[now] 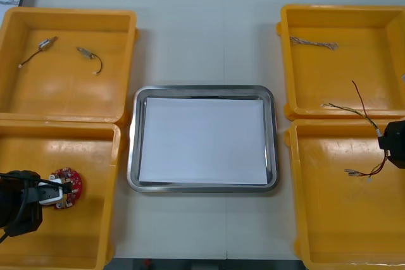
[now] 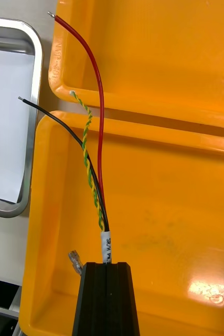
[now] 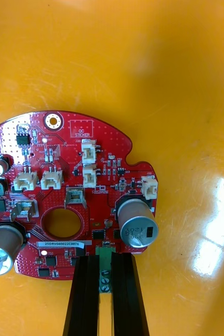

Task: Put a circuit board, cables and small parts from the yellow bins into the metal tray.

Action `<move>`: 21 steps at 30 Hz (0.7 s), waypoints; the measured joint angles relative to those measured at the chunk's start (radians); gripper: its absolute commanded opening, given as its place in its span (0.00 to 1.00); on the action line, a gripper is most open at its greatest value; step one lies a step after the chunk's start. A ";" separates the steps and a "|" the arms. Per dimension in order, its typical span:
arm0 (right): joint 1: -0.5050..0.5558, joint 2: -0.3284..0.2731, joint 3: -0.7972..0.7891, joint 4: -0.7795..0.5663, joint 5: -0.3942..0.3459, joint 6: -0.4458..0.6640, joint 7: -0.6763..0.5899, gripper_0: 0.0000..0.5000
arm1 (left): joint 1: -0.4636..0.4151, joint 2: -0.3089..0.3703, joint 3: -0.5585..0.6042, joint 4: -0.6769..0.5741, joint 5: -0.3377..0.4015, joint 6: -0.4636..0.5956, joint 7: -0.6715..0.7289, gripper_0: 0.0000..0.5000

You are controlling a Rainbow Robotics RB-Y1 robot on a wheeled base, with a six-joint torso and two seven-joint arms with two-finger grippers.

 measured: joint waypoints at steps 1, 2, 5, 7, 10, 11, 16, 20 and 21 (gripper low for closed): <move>0.000 0.000 0.000 0.000 0.000 0.000 0.000 0.00 | 0.000 0.000 0.000 0.000 0.000 0.000 0.000 0.00; 0.000 0.000 0.000 0.000 0.000 0.000 0.000 0.00 | 0.000 0.000 0.000 0.000 0.001 0.000 0.000 0.00; 0.000 0.000 0.000 0.000 0.000 0.000 0.000 0.00 | 0.000 0.000 0.000 0.000 0.004 0.000 0.000 0.00; 0.000 0.000 0.000 0.000 0.000 0.000 0.000 0.00 | 0.000 0.000 0.002 0.000 0.015 0.000 0.000 0.00; 0.000 0.000 0.000 0.000 0.000 0.000 0.000 0.00 | 0.000 0.000 0.015 0.000 0.040 0.002 0.000 0.00; 0.000 0.000 0.000 0.000 0.000 0.000 0.000 0.00 | 0.000 0.000 0.023 0.000 0.050 0.005 0.000 0.00; 0.000 0.000 0.000 0.000 0.000 0.000 0.000 0.00 | -0.002 0.000 0.083 0.000 0.099 0.067 0.000 0.00; 0.000 0.000 0.000 0.000 0.000 0.000 0.000 0.00 | -0.005 0.000 0.146 0.000 0.152 0.136 0.000 0.00; 0.000 0.000 0.000 0.000 0.000 0.000 0.000 0.00 | -0.006 0.000 0.161 0.000 0.165 0.149 0.000 0.00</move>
